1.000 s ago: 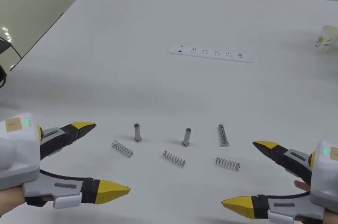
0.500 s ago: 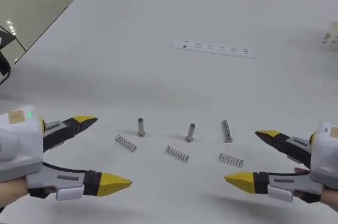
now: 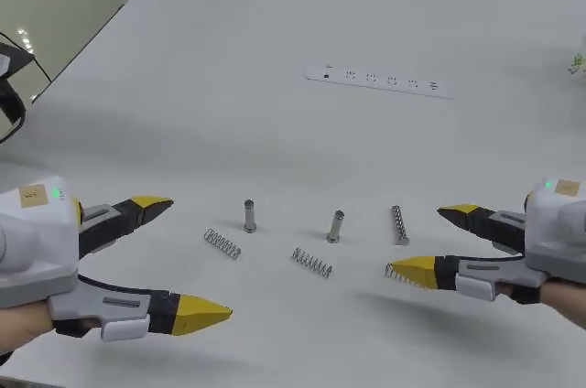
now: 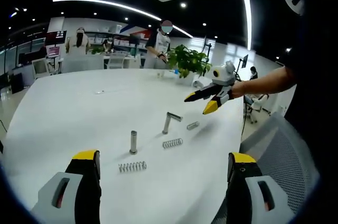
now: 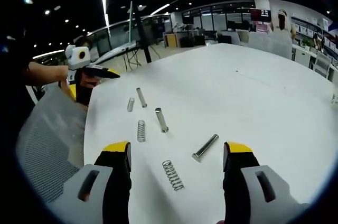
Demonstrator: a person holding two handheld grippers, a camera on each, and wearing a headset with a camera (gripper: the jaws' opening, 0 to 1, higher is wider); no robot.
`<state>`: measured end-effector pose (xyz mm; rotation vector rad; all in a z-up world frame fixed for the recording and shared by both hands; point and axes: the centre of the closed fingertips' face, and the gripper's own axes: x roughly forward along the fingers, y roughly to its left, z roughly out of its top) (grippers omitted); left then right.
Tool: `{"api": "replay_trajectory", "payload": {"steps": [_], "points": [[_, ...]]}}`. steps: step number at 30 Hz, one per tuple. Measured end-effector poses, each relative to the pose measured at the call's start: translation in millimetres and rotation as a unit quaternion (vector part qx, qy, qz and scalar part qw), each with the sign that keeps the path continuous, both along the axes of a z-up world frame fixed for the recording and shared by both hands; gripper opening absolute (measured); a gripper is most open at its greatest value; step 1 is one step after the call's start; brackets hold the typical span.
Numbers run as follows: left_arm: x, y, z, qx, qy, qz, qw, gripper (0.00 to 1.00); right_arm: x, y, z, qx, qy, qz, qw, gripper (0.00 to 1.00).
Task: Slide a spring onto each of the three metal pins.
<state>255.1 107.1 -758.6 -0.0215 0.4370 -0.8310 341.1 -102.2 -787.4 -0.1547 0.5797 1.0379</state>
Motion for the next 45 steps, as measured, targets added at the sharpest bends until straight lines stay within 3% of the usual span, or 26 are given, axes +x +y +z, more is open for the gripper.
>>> {"api": "replay_trajectory", "payload": {"steps": [10, 15, 20, 28, 32, 43, 44, 45], "points": [[-2.4, -1.1, -3.7, 0.004, 0.006, -0.004, 1.0, 0.98, 27.6, 2.6, -8.9, -0.033, 0.019, -0.021, 0.9991, 0.57], [-2.4, -1.4, -4.0, 0.003, 0.008, -0.003, 1.0, 0.98, 31.9, 6.2, -15.2, -0.043, 0.044, -0.022, 0.9979, 0.47], [-1.5, -0.2, -3.6, 0.002, 0.007, -0.001, 1.0, 0.98, 40.2, 6.3, -23.2, -0.054, 0.067, -0.041, 0.9955, 0.43], [-1.6, 0.8, -4.9, 0.002, 0.009, 0.002, 1.0, 0.98, 56.6, 3.9, -34.3, -0.052, 0.121, -0.097, 0.9866, 0.29], [-2.1, 1.4, -4.9, 0.002, 0.011, 0.001, 0.9999, 0.98, 63.1, 1.2, -41.0, -0.062, 0.136, -0.113, 0.9823, 0.25], [0.1, 6.7, -5.3, -0.002, 0.015, 0.01, 0.9998, 0.98, 62.8, 2.3, -53.9, -0.096, 0.161, -0.126, 0.9742, 0.16], [0.4, 6.9, -4.9, -0.003, 0.015, 0.012, 0.9998, 0.98, 63.5, 2.6, -55.0, -0.098, 0.166, -0.13, 0.9726, 0.14], [0.1, 6.4, -4.2, -0.006, 0.016, 0.013, 0.9998, 0.98, 61.0, -0.7, -56.7, -0.106, 0.177, -0.142, 0.9681, 0.14]]}}
